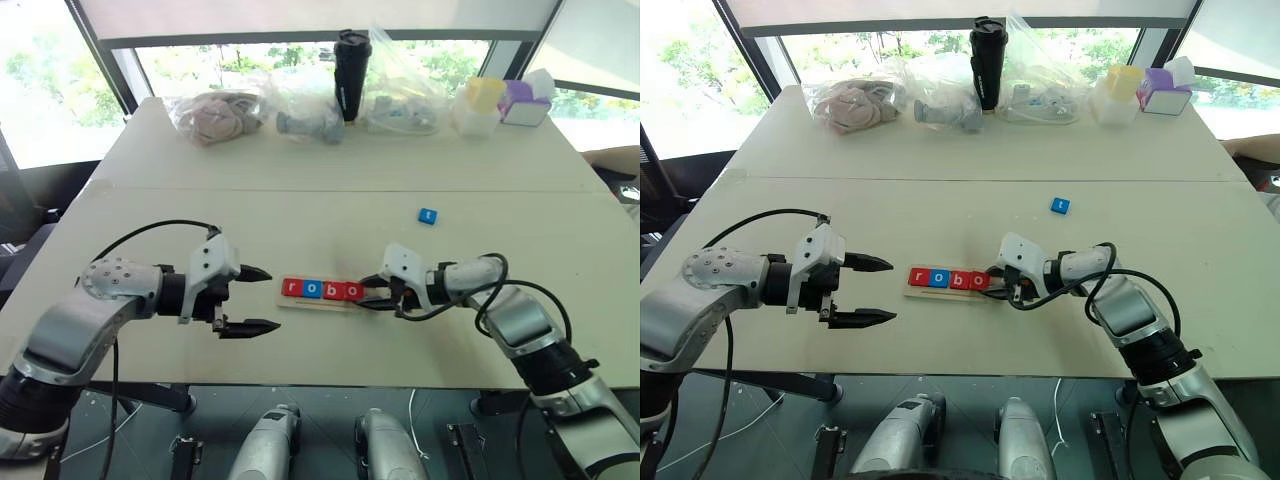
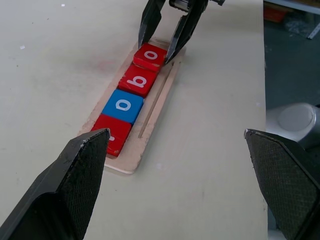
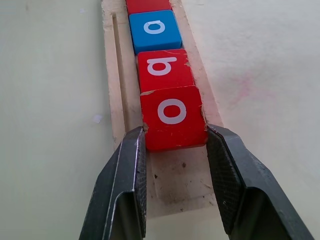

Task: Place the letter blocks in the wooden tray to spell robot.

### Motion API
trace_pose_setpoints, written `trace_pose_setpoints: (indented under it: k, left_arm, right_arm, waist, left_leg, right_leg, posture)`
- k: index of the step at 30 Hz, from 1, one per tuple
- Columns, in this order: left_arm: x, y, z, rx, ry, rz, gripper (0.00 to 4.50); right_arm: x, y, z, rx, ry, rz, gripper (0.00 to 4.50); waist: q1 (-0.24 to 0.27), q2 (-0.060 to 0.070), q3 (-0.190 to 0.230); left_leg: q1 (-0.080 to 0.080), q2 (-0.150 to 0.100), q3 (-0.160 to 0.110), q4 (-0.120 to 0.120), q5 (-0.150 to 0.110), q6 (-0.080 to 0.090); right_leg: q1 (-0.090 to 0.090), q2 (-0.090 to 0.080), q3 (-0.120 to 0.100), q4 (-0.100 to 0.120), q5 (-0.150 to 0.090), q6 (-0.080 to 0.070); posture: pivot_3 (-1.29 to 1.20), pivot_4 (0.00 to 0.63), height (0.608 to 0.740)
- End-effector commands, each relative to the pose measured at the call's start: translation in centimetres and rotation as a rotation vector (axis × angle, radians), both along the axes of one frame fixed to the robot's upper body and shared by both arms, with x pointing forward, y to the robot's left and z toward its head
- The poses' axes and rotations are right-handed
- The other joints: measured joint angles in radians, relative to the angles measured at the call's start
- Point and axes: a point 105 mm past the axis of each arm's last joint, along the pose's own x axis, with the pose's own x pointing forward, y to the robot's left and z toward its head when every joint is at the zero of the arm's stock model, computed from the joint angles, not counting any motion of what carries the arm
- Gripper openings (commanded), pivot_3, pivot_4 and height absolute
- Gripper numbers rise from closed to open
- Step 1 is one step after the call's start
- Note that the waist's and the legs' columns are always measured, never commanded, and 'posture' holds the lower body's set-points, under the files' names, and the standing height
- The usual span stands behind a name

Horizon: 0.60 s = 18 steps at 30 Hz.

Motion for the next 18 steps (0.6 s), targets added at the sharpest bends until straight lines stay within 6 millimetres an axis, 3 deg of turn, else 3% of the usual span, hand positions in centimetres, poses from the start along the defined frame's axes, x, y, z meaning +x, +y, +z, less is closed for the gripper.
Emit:
trace_pose_setpoints:
  k: [1, 6, 13, 16, 18]
  left_arm:
    - [-0.2, -0.2, 0.5, -0.010, -0.027, -0.013, 4.50]
    - [-0.1, 0.0, 0.4, -0.005, -0.027, -0.008, 4.50]
    - [0.0, -0.1, 0.3, -0.002, -0.029, -0.007, 4.50]
    - [0.0, 0.0, 0.3, -0.004, -0.035, -0.003, 4.50]
    - [0.0, 0.0, 0.4, -0.008, -0.040, 0.002, 4.50]
  right_arm:
    - [0.3, 0.5, 1.0, 0.013, -0.037, 0.021, 1.64]
    - [0.4, 0.5, 1.7, 0.032, -0.057, 0.016, 4.09]
    - [1.6, 0.5, 5.7, 0.170, -0.153, -0.033, 4.09]
    - [4.2, -2.1, 8.3, 0.289, -0.209, -0.232, 4.09]
    - [6.3, -4.6, 8.7, 0.318, -0.253, -0.422, 4.09]
  waist:
    - [0.000, 0.000, 0.000]
    - [0.000, 0.000, 0.000]
    - [0.000, 0.000, 0.000]
    - [0.000, 0.000, 0.000]
    - [0.001, 0.000, 0.000]
  left_leg:
    - [0.000, 0.000, 0.000, 0.000, 0.000, 0.000]
    - [0.000, 0.000, 0.000, 0.000, 0.000, 0.000]
    - [0.000, 0.000, 0.000, 0.000, 0.000, 0.000]
    - [0.000, 0.000, 0.000, 0.000, 0.000, 0.000]
    - [0.000, 0.000, 0.000, 0.000, 0.000, 0.000]
  right_leg:
    - [0.000, 0.000, 0.000, 0.000, 0.000, 0.000]
    - [0.000, 0.000, 0.000, 0.000, 0.000, 0.000]
    - [0.000, 0.000, 0.000, 0.000, 0.000, 0.000]
    - [0.000, 0.000, 0.000, 0.000, 0.000, 0.000]
    - [0.000, 0.000, 0.000, 0.000, 0.000, 0.000]
  posture:
    - [0.00, 0.150, 0.740]
    - [0.00, 0.150, 0.740]
    - [0.00, 0.150, 0.740]
    - [0.00, 0.150, 0.740]
    - [0.00, 0.150, 0.740]
